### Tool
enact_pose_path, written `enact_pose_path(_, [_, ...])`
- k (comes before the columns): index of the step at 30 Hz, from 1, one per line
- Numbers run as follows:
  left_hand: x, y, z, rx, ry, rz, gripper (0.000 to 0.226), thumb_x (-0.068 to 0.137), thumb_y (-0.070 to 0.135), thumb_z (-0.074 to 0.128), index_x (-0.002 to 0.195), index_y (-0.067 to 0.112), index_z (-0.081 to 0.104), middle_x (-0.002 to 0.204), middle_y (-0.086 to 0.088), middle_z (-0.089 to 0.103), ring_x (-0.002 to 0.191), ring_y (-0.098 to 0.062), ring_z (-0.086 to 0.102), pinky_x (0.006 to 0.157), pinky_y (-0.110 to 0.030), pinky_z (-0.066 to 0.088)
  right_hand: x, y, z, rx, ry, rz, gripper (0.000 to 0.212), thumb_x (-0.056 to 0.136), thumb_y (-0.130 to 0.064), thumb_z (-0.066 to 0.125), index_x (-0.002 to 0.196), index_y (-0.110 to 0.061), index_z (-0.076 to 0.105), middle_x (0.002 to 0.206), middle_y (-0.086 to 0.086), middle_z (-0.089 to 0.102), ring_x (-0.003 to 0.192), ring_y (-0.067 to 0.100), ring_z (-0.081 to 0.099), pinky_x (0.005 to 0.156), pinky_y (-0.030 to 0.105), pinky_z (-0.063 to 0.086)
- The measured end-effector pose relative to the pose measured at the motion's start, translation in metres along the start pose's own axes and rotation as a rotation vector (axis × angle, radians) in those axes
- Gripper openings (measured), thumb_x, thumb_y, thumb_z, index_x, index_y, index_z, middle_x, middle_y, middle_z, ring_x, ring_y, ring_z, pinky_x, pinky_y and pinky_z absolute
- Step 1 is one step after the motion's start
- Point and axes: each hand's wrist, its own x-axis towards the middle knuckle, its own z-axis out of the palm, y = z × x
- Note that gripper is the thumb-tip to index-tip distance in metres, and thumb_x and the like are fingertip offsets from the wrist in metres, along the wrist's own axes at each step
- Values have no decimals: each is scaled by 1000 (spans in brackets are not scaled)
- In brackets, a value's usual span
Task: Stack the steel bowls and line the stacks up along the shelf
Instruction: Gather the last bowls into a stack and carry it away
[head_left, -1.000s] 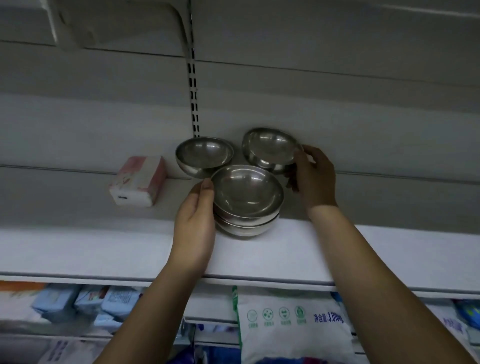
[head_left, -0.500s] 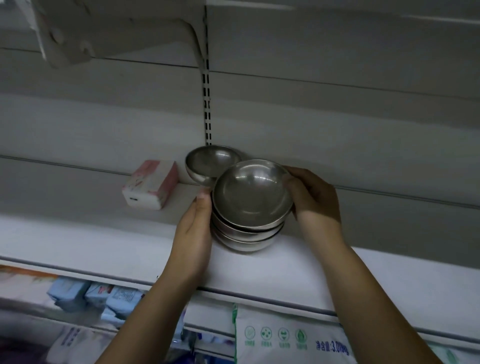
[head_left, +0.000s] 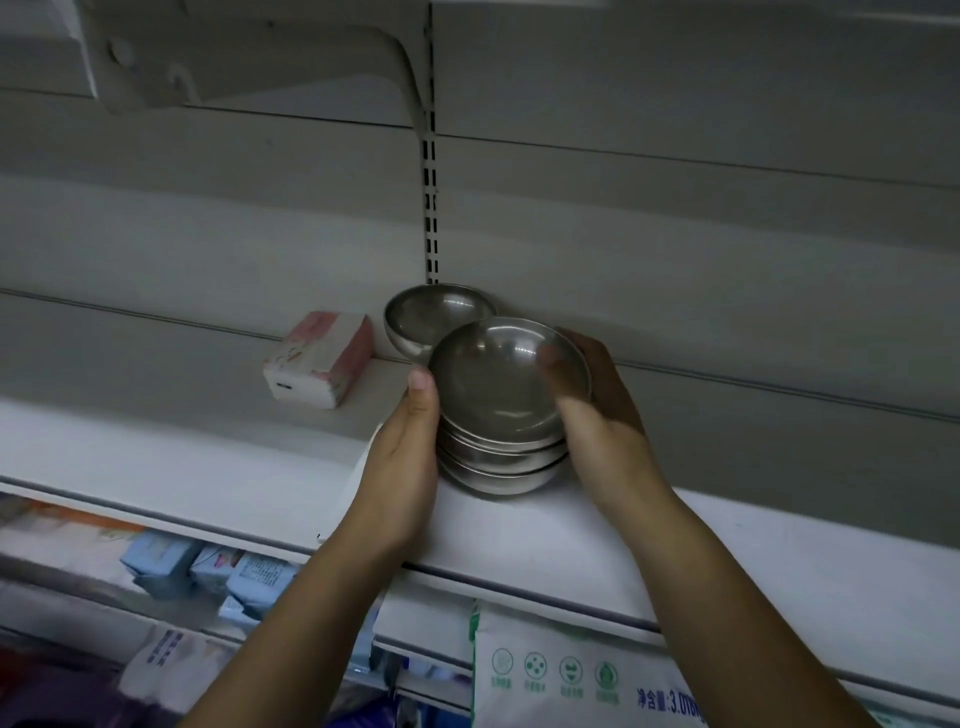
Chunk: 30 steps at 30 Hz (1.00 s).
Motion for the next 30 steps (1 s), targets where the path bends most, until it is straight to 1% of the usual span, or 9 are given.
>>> enact_pose_path(2, [17, 0, -2, 29, 24, -59, 60, 77, 89, 42, 109, 48, 71, 134, 17, 65, 132, -3, 54, 112, -29, 37, -3, 0, 2, -43, -52, -1, 86, 63, -73, 62, 142, -43, 44, 125, -28, 55, 96, -25, 52, 73, -5, 40])
enact_pose_path(3, [28, -2, -6, 25, 79, -102, 62, 75, 86, 43, 107, 40, 71, 138, 9, 63, 135, -12, 54, 113, -35, 39, -3, -2, 3, -59, -42, -13, 92, 59, -74, 63, 144, -46, 41, 127, -29, 53, 99, -25, 50, 74, -6, 39])
enact_pose_path(5, [44, 2, -13, 14, 151, -149, 55, 81, 75, 41, 98, 34, 74, 129, 3, 68, 130, -20, 59, 107, -38, 47, -2, -2, 3, -80, -16, -49, 86, 60, -73, 65, 140, -44, 47, 122, -30, 58, 95, -25, 54, 73, -5, 40])
enact_pose_path(7, [40, 14, -15, 19, 170, -91, 55, 100, 66, 32, 93, 36, 78, 114, 3, 76, 113, -14, 70, 98, -32, 53, -1, 0, 3, -83, -14, -70, 76, 66, -70, 65, 135, -41, 52, 117, -25, 64, 95, -21, 59, 72, -1, 44])
enact_pose_path(11, [56, 33, -29, 124, 424, -42, 35, 106, 49, 38, 88, 30, 61, 100, -9, 74, 101, -31, 71, 98, -48, 54, -3, -1, 2, -88, -17, -34, 80, 66, -74, 59, 140, -46, 43, 115, -28, 60, 91, -17, 59, 66, -1, 44])
enact_pose_path(15, [87, 32, -42, 320, 321, -190, 39, 101, 54, 48, 89, 21, 66, 100, -11, 73, 96, -30, 71, 92, -48, 59, -4, -5, 3, -53, -27, -12, 90, 65, -71, 58, 148, -50, 31, 113, -29, 52, 91, -17, 51, 65, -4, 41])
enact_pose_path(19, [100, 27, -47, 238, 244, -250, 33, 96, 42, 64, 97, 10, 72, 100, -13, 77, 97, -29, 74, 93, -44, 59, -2, -2, 5, -47, -24, -28, 94, 64, -71, 57, 151, -50, 27, 108, -36, 48, 91, -18, 51, 68, -5, 42])
enact_pose_path(26, [98, 29, -44, 52, 360, -230, 9, 94, 12, 67, 85, 11, 67, 94, -16, 74, 103, -33, 72, 96, -45, 58, -1, -1, 3, -74, -24, -4, 91, 69, -71, 54, 152, -53, 22, 122, -14, 52, 100, 1, 56, 68, -6, 41])
enact_pose_path(30, [90, 37, -58, -129, 447, -222, 10, 92, 14, 69, 99, 8, 70, 105, -21, 75, 97, -30, 75, 82, -38, 63, -1, 0, 3, -77, -20, 7, 94, 68, -72, 53, 154, -53, 19, 124, -14, 51, 108, 6, 53, 73, -3, 37])
